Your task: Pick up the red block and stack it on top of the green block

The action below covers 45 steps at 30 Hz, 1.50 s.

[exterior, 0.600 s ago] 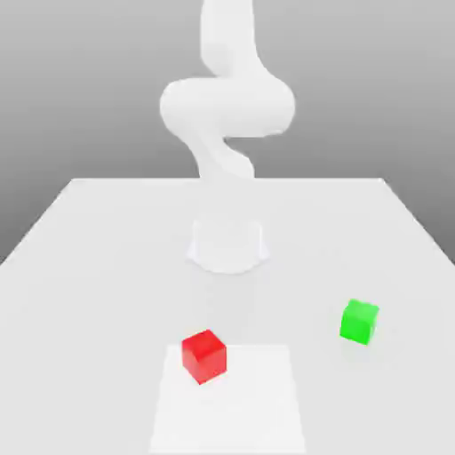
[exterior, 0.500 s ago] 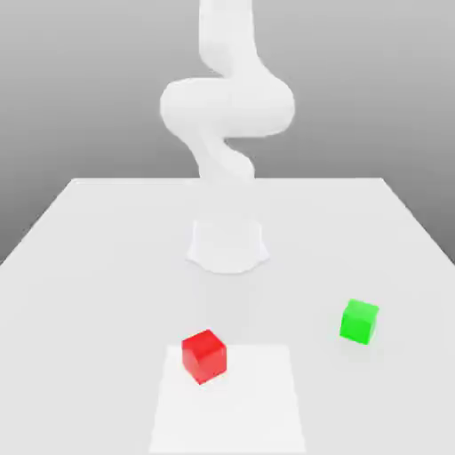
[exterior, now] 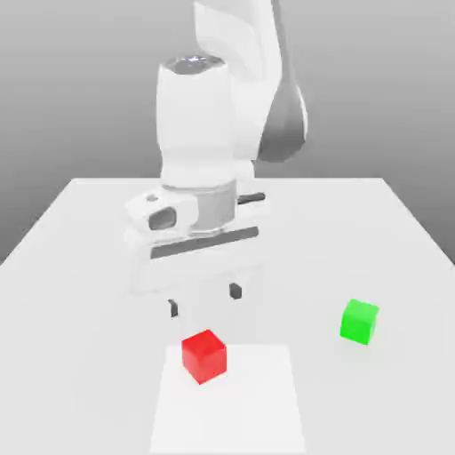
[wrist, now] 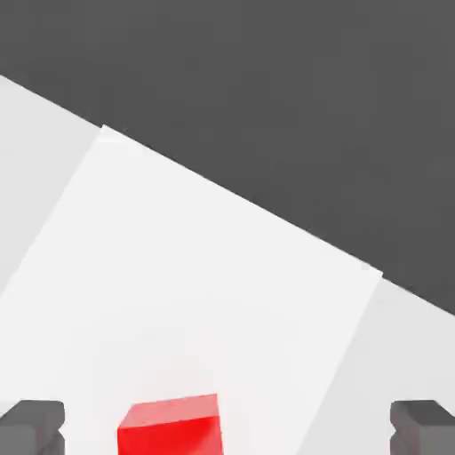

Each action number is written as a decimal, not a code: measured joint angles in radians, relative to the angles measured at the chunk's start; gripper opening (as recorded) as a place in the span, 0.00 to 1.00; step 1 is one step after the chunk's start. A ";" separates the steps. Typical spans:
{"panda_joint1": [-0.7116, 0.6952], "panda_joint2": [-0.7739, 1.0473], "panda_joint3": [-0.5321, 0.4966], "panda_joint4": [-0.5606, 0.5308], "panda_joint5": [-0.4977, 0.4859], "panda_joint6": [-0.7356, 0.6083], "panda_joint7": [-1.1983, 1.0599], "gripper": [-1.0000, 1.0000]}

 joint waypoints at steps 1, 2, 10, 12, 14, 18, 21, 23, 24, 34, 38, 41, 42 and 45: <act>0.002 0.038 0.003 -0.004 0.015 0.030 -0.023 0.50; 0.000 0.073 0.010 -0.003 0.037 0.058 -0.045 0.50; -0.100 0.265 0.144 0.019 0.179 0.218 -0.152 0.00; -0.100 0.265 0.144 0.019 0.178 0.217 -0.151 0.00; -0.110 0.277 0.155 0.021 0.184 0.227 -0.155 0.00; -0.079 0.186 0.105 0.009 0.107 0.151 -0.101 0.00; -0.088 0.090 0.093 -0.006 0.039 0.071 -0.052 0.00; -0.091 0.028 0.088 -0.016 0.009 0.018 -0.029 0.00; -0.059 0.007 0.104 -0.021 0.010 0.000 -0.030 0.00; 0.301 -0.132 0.355 -0.051 0.109 -0.108 -0.123 0.00; 0.409 -0.139 0.439 -0.059 0.121 -0.106 -0.140 0.00; 0.406 -0.044 0.453 -0.057 0.085 -0.014 -0.116 0.00; 0.402 -0.008 0.452 -0.055 0.065 0.020 -0.102 0.00; 0.391 0.088 0.441 -0.052 -0.009 0.110 -0.050 1.00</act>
